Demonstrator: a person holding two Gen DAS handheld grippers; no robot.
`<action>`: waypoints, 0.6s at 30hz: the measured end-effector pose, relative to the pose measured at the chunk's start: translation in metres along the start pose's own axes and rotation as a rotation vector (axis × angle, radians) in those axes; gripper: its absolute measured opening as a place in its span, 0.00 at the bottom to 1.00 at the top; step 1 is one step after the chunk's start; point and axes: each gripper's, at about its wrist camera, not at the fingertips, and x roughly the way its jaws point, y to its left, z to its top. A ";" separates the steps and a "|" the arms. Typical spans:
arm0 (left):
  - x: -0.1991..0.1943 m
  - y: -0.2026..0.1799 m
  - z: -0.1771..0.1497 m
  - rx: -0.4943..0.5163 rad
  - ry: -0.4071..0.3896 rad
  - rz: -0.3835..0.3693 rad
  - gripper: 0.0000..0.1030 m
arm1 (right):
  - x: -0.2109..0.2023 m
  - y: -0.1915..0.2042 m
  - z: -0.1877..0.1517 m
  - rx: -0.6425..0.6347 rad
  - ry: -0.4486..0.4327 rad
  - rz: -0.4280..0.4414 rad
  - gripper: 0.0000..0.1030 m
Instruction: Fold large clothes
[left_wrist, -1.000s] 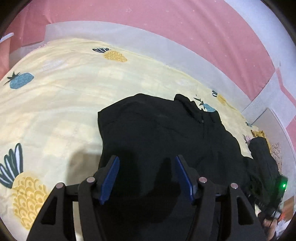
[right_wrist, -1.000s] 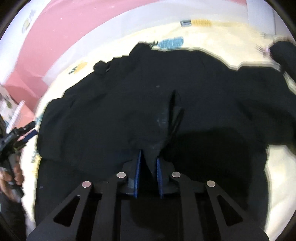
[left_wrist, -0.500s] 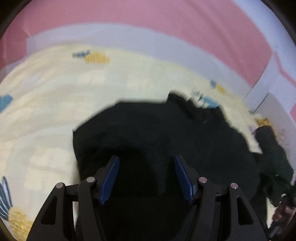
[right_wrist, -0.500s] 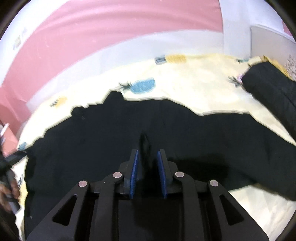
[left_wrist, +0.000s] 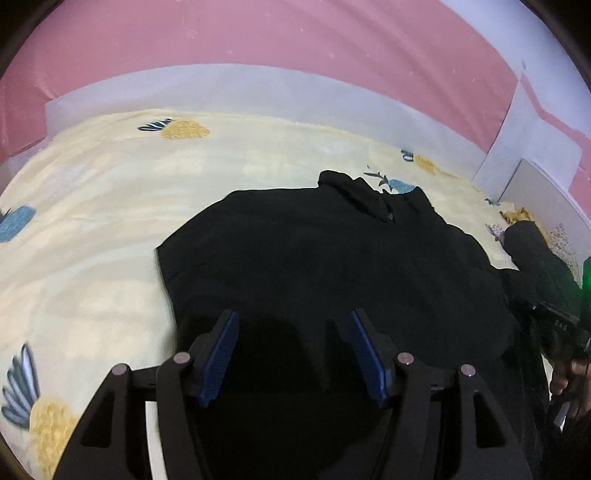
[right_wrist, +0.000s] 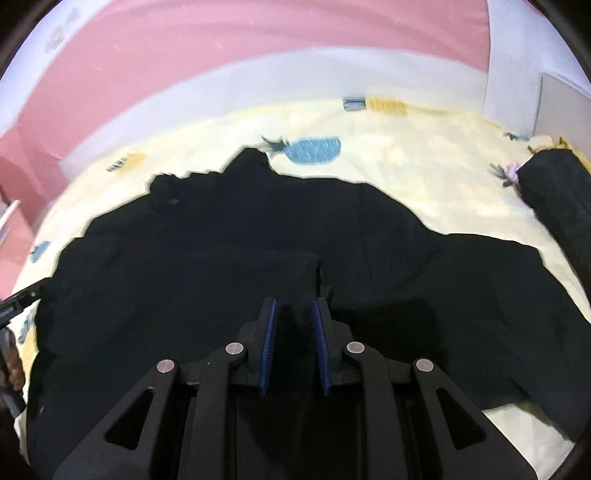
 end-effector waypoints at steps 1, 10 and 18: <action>-0.003 0.006 -0.008 -0.014 0.003 0.000 0.62 | -0.003 0.000 -0.005 0.000 0.003 0.015 0.19; 0.032 0.000 -0.029 0.017 0.085 0.103 0.62 | 0.047 -0.012 -0.035 0.005 0.146 0.009 0.19; -0.032 -0.018 -0.034 0.012 0.046 0.085 0.61 | -0.018 -0.004 -0.042 -0.021 0.082 -0.025 0.21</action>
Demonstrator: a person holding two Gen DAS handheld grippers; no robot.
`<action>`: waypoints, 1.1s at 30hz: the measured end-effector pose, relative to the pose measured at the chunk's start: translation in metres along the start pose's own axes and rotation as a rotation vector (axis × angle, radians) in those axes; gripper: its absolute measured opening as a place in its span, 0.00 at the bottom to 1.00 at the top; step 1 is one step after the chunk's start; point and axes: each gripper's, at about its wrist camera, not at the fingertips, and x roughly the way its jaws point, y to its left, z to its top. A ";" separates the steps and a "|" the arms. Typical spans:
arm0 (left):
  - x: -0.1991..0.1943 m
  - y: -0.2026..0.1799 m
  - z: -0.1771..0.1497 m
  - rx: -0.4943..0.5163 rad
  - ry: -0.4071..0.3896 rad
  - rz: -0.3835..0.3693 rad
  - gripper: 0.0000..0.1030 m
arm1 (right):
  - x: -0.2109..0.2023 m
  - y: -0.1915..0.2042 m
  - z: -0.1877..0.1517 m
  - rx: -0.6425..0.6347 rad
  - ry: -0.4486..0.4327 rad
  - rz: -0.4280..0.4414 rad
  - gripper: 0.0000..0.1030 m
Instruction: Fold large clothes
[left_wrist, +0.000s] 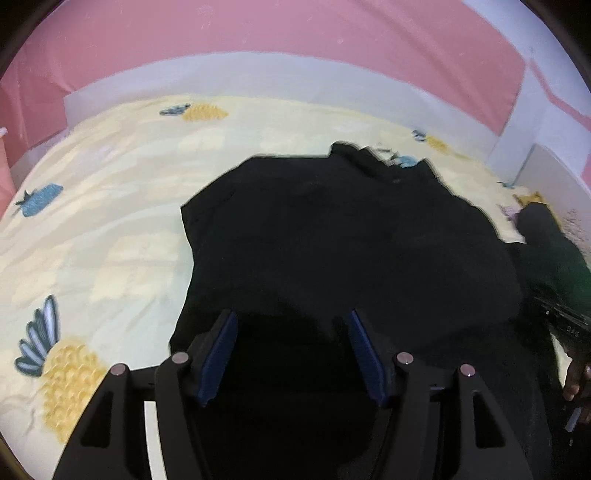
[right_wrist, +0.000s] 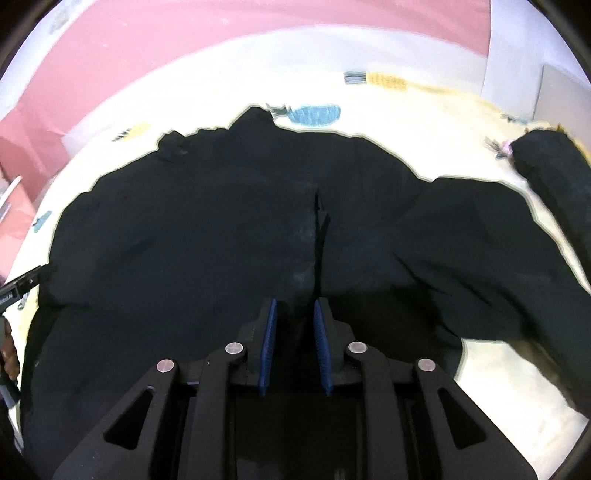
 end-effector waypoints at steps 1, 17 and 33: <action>-0.014 -0.003 -0.005 0.000 -0.016 -0.011 0.61 | -0.018 0.000 -0.006 0.003 -0.021 0.004 0.21; -0.149 -0.055 -0.086 -0.053 -0.113 -0.115 0.62 | -0.169 -0.021 -0.111 0.143 -0.177 0.027 0.40; -0.158 -0.105 -0.090 0.020 -0.117 -0.120 0.62 | -0.192 -0.078 -0.145 0.280 -0.200 -0.010 0.55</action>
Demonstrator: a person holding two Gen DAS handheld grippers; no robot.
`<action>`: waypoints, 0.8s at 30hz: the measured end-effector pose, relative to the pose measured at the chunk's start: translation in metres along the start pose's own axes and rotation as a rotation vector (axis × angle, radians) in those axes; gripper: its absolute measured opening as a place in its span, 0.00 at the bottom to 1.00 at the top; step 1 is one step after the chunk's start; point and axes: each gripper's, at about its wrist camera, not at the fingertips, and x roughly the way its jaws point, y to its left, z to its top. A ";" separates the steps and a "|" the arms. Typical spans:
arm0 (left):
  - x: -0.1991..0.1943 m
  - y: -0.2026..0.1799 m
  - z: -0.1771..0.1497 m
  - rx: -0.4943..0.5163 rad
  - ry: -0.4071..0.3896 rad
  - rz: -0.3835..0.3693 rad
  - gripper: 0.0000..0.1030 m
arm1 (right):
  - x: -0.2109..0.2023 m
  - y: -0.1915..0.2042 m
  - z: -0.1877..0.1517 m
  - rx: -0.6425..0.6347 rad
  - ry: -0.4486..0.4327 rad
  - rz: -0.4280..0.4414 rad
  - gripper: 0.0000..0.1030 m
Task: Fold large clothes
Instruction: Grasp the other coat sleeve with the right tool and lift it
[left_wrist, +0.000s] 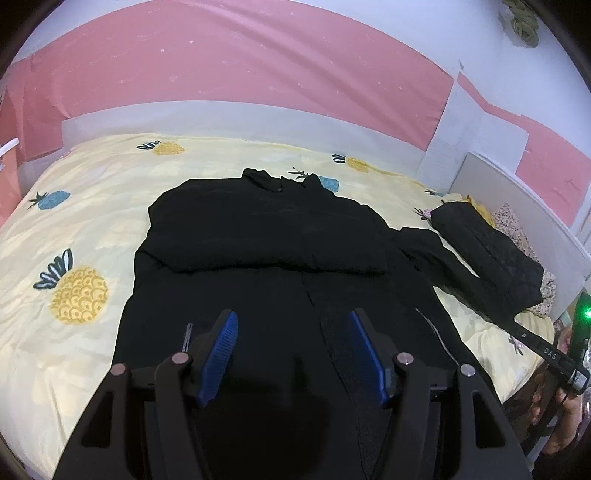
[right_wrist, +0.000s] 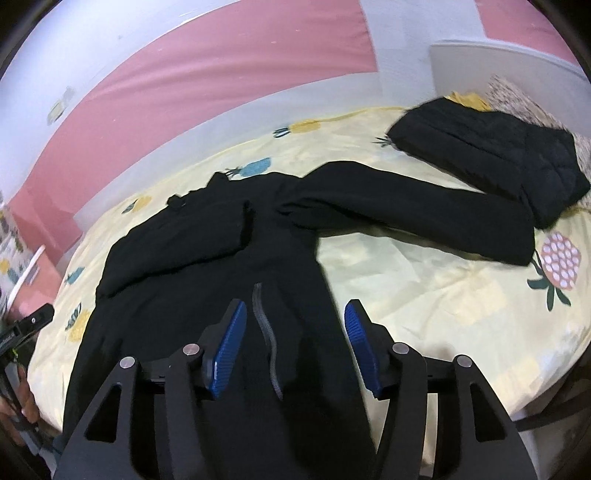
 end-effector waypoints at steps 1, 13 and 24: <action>0.004 0.000 0.003 0.006 -0.001 0.007 0.62 | 0.002 -0.005 0.001 0.013 0.003 -0.006 0.55; 0.053 0.001 0.037 0.049 0.011 0.065 0.62 | 0.034 -0.078 0.020 0.149 0.017 -0.080 0.65; 0.113 0.008 0.061 0.070 0.028 0.090 0.62 | 0.096 -0.162 0.033 0.351 0.072 -0.128 0.65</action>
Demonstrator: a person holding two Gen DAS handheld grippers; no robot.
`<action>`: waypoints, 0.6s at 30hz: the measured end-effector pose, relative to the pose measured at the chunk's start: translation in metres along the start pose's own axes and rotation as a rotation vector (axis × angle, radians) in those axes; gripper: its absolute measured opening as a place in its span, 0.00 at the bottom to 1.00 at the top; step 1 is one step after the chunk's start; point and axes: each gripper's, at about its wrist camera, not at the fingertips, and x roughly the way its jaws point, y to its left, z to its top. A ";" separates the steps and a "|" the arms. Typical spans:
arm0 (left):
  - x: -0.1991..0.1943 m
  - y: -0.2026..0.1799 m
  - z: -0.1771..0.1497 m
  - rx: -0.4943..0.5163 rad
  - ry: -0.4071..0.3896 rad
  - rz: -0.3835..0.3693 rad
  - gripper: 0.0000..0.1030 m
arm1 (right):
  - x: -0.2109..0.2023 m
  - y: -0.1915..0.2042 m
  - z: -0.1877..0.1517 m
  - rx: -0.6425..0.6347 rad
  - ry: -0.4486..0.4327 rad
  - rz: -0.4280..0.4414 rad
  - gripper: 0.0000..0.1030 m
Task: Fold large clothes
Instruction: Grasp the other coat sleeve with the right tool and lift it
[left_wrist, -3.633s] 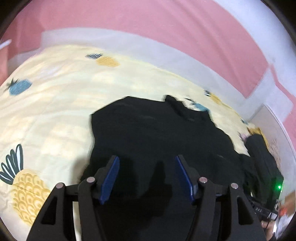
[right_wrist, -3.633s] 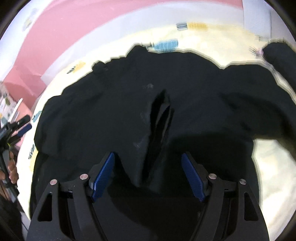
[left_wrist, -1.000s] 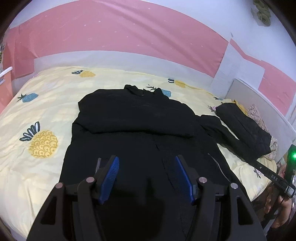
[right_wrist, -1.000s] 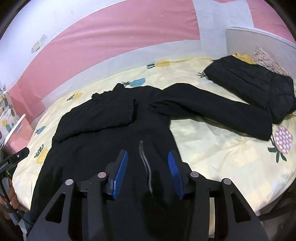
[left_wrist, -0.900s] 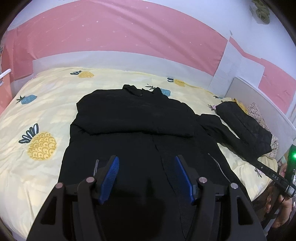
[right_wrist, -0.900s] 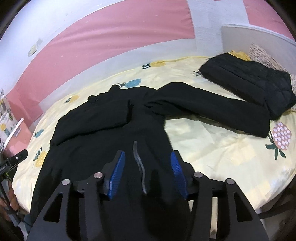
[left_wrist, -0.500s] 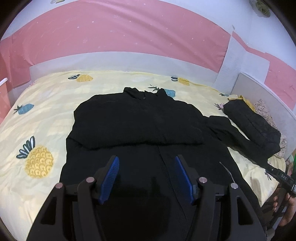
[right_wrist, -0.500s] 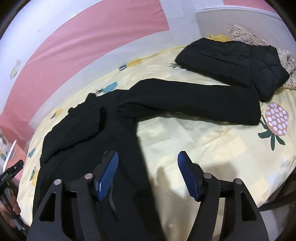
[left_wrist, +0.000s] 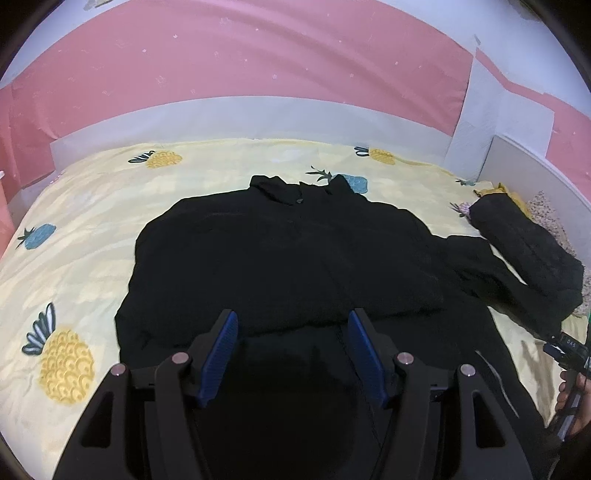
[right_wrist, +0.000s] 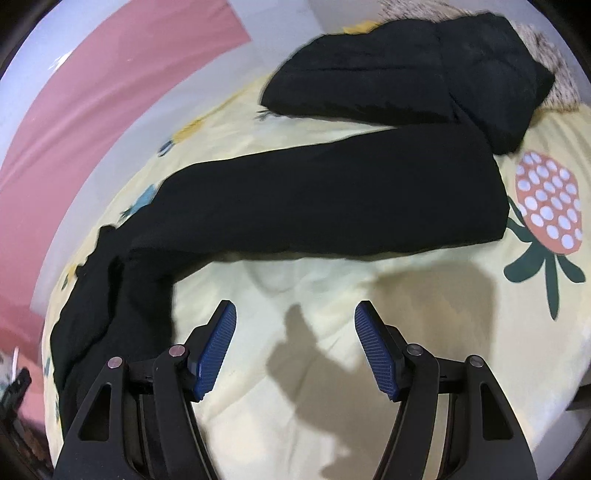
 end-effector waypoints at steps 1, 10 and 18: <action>0.008 0.001 0.002 0.000 0.004 0.006 0.62 | 0.006 -0.005 0.004 0.016 0.003 -0.001 0.65; 0.078 0.016 0.010 -0.025 0.075 0.062 0.62 | 0.040 -0.047 0.031 0.213 -0.023 0.038 0.65; 0.108 0.025 0.004 -0.058 0.122 0.067 0.62 | 0.036 -0.059 0.036 0.403 -0.089 0.103 0.65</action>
